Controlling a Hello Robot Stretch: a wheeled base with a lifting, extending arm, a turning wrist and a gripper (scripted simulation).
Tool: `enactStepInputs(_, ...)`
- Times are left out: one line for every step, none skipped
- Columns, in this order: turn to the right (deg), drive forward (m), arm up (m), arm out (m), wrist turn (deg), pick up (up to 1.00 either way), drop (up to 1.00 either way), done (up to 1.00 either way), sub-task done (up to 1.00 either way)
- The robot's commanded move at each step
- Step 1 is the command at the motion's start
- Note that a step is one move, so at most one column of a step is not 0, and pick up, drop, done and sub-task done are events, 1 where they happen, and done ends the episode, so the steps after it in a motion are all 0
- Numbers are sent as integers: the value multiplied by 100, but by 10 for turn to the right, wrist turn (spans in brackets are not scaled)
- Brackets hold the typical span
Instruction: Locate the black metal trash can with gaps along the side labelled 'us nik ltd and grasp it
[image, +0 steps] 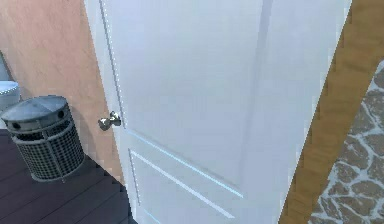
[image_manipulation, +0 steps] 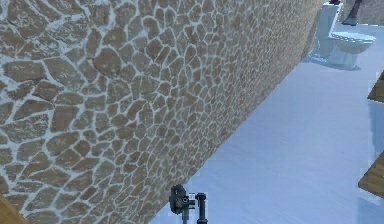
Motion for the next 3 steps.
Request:
enactStepInputs(0, 0, 0, 0, 450, 0, 0, 0, 0)
enactStepInputs(0, 0, 0, 0, 450, 0, 0, 0, 0)
enactStepInputs(0, 0, 0, 0, 450, 0, 0, 0, 0)
